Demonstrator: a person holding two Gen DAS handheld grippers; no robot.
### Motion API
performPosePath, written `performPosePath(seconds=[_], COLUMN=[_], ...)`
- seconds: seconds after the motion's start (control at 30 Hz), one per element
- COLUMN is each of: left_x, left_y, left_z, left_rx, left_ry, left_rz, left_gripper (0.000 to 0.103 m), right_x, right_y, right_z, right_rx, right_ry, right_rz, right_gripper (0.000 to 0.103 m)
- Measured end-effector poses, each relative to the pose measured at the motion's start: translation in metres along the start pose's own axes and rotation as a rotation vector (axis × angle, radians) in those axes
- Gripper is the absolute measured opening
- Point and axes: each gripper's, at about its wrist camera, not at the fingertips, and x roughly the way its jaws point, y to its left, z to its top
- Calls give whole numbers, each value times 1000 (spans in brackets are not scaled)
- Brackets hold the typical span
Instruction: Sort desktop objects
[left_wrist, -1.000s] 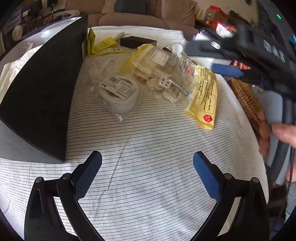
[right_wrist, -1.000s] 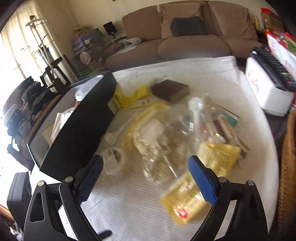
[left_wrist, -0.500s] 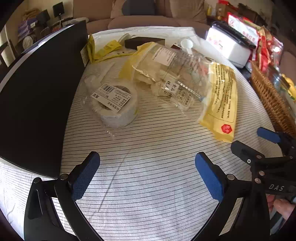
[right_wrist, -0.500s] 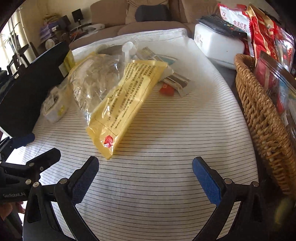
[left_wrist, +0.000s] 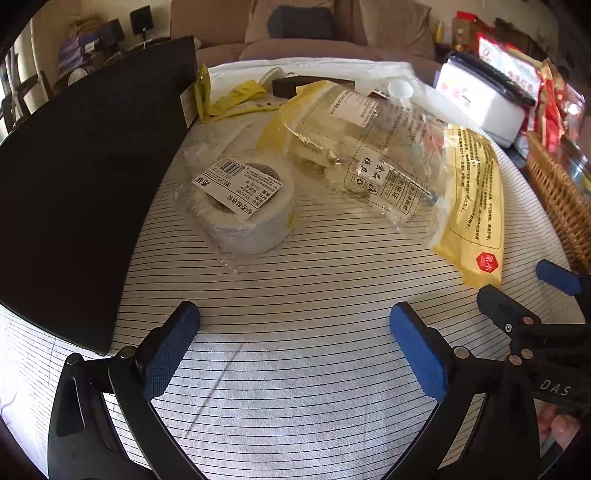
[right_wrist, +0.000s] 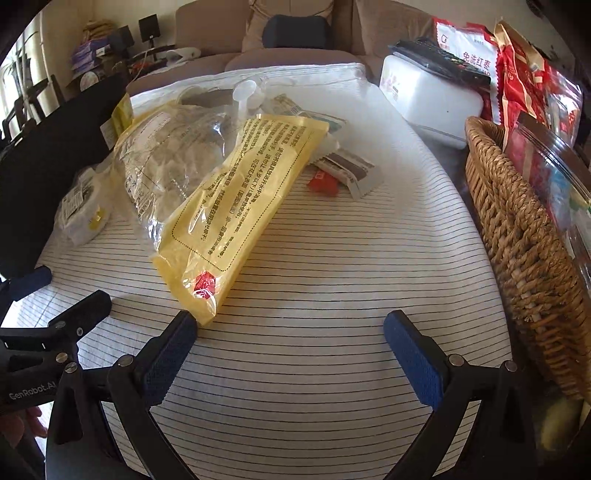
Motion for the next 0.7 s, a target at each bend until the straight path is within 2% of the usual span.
performPosePath(seconds=[0.7], left_x=[1], left_y=[1], left_z=[0], left_rx=[0], left_ry=[0], left_rz=[-1], left_gripper=[103], right_x=[2], right_y=[0], right_z=[2], right_rx=[7], right_ry=[0], right_rz=[-5], right_gripper=[103])
